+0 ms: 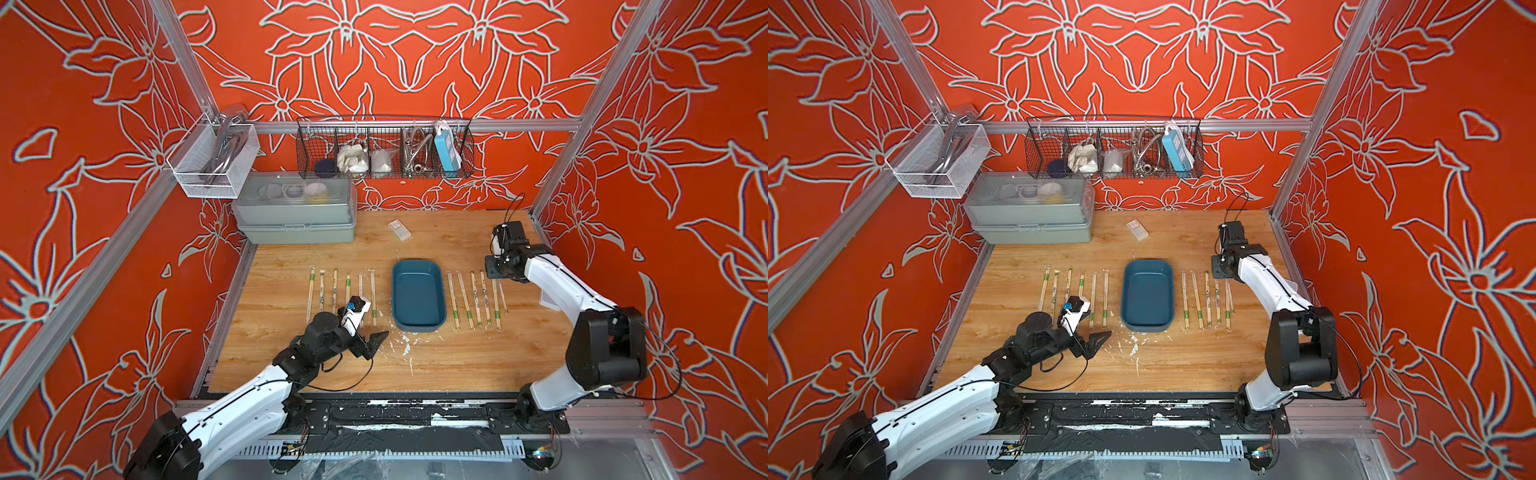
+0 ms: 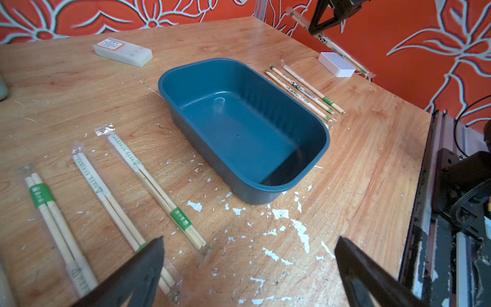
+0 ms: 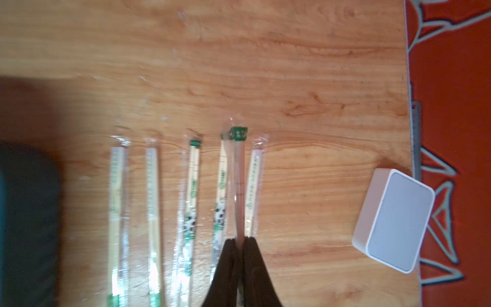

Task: Take the paired disposable chopsticks out of the storage box
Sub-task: Place the paired disposable chopsticks at the center of the board.

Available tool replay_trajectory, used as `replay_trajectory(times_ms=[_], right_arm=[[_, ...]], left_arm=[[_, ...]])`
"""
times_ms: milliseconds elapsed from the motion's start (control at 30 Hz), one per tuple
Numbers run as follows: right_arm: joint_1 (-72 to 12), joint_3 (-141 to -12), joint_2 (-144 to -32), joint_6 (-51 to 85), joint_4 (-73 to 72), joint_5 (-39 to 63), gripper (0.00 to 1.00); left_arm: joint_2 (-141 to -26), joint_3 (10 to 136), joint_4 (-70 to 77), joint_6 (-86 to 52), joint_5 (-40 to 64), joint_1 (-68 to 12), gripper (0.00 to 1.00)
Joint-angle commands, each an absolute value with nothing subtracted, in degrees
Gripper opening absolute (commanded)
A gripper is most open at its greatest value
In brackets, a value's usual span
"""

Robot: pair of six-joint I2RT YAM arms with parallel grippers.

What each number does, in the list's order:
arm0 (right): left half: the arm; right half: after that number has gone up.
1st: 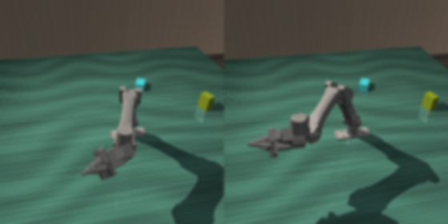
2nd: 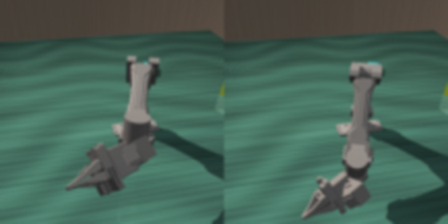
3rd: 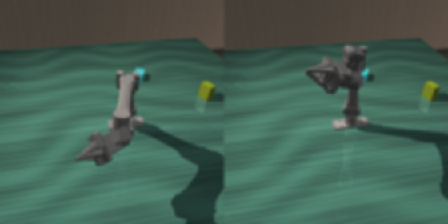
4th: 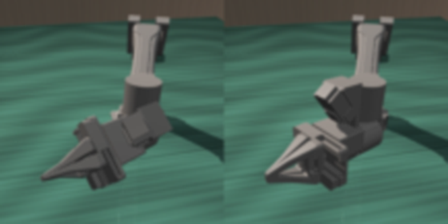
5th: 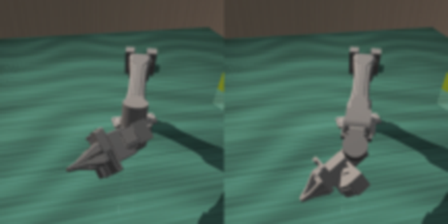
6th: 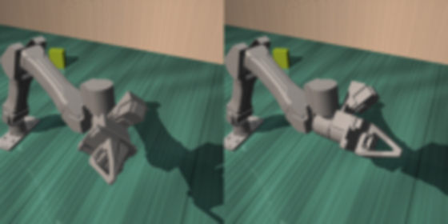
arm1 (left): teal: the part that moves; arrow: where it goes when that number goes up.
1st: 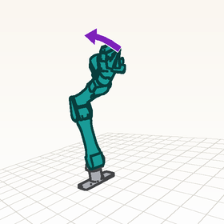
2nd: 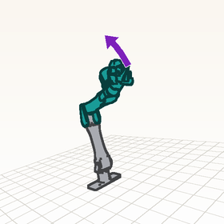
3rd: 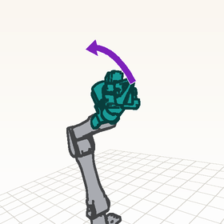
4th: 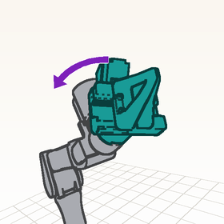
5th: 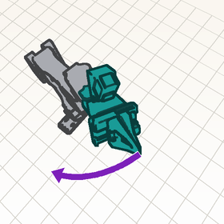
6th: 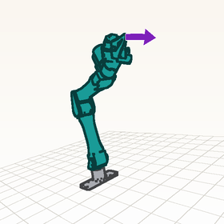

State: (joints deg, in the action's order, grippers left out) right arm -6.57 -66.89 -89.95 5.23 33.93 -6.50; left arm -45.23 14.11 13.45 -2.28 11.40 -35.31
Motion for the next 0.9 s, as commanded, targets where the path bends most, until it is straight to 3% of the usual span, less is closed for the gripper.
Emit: replay_trajectory(times_ms=[0,333,867], right_arm=[[-4.10,-63.70,-89.76,-0.12,29.72,-5.30,0.00],[0.52,-59.68,-93.46,-2.26,22.01,-3.35,0.00],[1.89,-62.74,-104.12,-1.10,22.74,-5.63,0.00]], left_arm=[[-43.42,14.57,13.93,-0.66,10.29,-35.60,1.00],[-40.18,13.14,13.60,0.53,9.63,-35.60,1.00],[-41.22,13.38,13.60,0.44,9.27,-35.61,1.00]])
